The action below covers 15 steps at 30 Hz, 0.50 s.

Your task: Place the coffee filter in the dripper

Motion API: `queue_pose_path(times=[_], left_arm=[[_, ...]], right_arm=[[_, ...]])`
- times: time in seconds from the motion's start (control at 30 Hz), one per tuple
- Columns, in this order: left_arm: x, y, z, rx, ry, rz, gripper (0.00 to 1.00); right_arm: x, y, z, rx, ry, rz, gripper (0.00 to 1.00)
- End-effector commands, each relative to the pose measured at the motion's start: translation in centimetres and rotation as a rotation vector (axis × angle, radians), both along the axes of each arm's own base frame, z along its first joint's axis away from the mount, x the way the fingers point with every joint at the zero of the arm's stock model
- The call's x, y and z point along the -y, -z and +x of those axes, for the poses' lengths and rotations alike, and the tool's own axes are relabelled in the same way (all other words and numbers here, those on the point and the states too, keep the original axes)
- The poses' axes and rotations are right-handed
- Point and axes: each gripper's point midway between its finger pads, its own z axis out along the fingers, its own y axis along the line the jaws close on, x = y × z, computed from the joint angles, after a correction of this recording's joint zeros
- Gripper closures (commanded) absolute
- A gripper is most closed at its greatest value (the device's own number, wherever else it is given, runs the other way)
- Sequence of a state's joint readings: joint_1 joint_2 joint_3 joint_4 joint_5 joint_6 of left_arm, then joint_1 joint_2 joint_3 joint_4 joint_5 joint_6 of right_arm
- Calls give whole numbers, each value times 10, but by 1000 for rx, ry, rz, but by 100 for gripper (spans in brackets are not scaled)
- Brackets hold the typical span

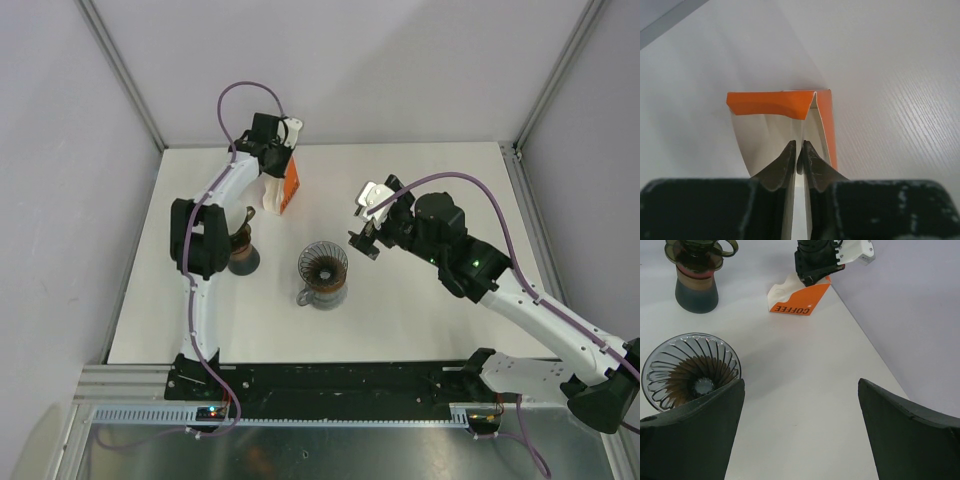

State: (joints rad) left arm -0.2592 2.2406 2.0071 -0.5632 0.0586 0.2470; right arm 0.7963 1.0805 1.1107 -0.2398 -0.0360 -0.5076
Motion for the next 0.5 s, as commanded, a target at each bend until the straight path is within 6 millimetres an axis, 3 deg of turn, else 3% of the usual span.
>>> queue_pose_path(times=[0.0, 0.1, 0.23, 0.47], left_arm=[[4, -16, 10, 43, 2, -38, 89], [4, -21, 10, 48, -2, -45, 98], [0, -37, 6, 72, -16, -46, 100], [-11, -87, -6, 147, -53, -71, 100]], right_arm=[[0, -15, -1, 39, -3, 38, 1], [1, -16, -1, 41, -3, 39, 1], [1, -16, -2, 41, -2, 40, 1], [0, -20, -2, 47, -2, 54, 1]])
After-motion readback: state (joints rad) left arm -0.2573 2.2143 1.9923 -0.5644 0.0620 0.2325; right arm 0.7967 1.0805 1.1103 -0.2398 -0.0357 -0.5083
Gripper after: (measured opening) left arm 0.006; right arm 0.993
